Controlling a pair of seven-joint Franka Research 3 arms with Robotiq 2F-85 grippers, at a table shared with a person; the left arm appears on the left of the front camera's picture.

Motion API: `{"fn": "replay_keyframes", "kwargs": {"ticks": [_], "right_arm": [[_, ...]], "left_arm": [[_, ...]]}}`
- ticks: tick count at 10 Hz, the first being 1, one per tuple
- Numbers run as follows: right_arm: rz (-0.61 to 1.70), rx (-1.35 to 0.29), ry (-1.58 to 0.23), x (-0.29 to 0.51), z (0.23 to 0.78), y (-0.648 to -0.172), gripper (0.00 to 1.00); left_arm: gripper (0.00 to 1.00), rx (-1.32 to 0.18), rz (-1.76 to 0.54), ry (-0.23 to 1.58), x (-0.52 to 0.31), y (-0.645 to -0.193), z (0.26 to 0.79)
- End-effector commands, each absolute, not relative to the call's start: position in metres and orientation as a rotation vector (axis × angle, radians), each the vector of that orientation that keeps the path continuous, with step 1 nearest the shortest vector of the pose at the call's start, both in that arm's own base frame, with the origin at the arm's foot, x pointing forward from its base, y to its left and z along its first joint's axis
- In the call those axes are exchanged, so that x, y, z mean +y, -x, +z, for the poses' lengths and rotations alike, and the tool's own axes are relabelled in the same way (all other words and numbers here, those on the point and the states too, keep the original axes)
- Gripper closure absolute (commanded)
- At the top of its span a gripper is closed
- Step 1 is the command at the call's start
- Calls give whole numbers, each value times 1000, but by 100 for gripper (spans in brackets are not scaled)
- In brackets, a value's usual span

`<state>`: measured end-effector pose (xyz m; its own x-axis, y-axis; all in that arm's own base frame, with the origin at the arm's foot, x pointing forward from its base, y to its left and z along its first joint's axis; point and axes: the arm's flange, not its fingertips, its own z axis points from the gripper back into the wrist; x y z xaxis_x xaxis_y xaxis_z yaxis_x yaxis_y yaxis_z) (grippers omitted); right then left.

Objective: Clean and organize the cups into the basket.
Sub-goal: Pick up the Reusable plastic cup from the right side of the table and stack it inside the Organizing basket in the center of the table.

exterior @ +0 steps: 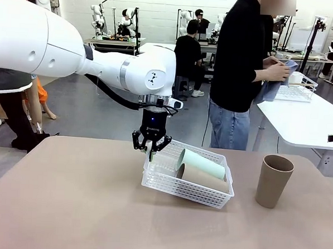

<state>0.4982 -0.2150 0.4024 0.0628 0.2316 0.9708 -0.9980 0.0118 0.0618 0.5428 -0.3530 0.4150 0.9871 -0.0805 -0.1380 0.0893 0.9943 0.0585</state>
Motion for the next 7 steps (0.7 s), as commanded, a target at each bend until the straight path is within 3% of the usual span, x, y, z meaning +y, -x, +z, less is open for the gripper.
{"fn": "replay_keyframes", "kwargs": {"ticks": [1,3,7], "right_arm": [[1262,-993,-1062,-215,402,-498,0],[1358,-900,-1061,-195,370,-539,0],[1371,-783,-991,-185,315,-549,0]], "left_arm": [[100,135,-85,-65,-352,-542,416],[100,135,-85,-65,-352,-542,416],[100,135,-85,-65,-352,-542,416]]}}
